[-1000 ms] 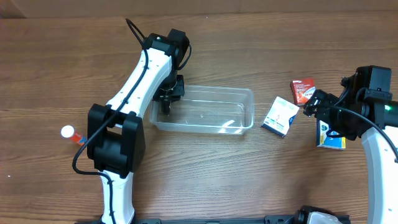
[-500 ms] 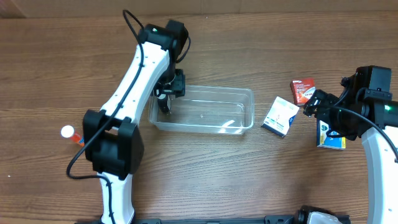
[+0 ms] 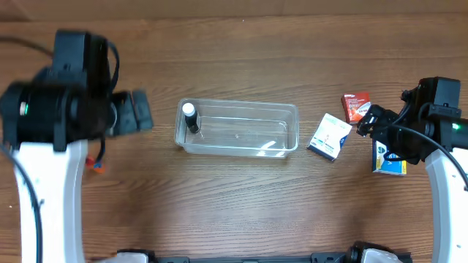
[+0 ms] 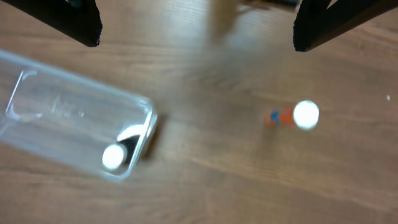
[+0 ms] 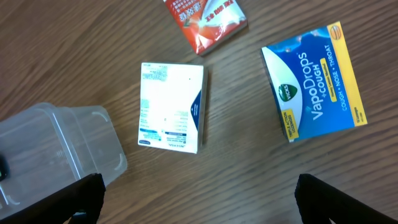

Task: Pack container
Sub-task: 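Move left gripper to the orange tube and grasp it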

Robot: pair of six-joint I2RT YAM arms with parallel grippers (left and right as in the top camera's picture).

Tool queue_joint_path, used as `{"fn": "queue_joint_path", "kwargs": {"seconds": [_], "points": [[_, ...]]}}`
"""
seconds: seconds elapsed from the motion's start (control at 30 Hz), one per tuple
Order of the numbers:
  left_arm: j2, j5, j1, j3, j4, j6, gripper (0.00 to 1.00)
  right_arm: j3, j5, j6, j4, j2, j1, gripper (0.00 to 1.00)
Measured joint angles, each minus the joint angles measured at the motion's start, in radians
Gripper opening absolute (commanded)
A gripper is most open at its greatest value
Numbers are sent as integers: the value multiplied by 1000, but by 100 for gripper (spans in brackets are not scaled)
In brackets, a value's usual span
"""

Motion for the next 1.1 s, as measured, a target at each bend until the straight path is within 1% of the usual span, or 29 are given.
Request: {"fn": "queue_joint_path", "kwargs": {"seconds": [0.17,0.2,0.27,0.37,0.43,0.53,0.63,0.8,0.93,1.03,1.1], "points": [[-258,-52,5,-284,-4,-70,100,0,0,0,1,0,0,100],[-332,-76,24,-349,17,-94,100,0,0,-1,2,0,0,100],[-419,-106,79,-408,59,-119,100,0,0,0,2,0,0,100],[-459,-122,203,-450,141,-123,100,0,-4,0,2,0,0,100],[-396,-106,294,-476,181,-101,100,0,-4,0,2,0,0,100],[-233,-60,431,-487,249,-54,100,0,-4,0,2,0,0,100],[-88,-12,496,-499,306,-10,100,0,-4,-1,3,0,0,100],[81,37,519,-499,364,35,100,0,-4,0,2,0,0,100],[174,50,519,-499,391,46,100,0,-4,0,2,0,0,100],[216,54,520,-499,400,55,100,0,-4,-1,2,0,0,100],[233,53,519,-499,404,61,98,0,-4,0,2,0,0,100]]}}
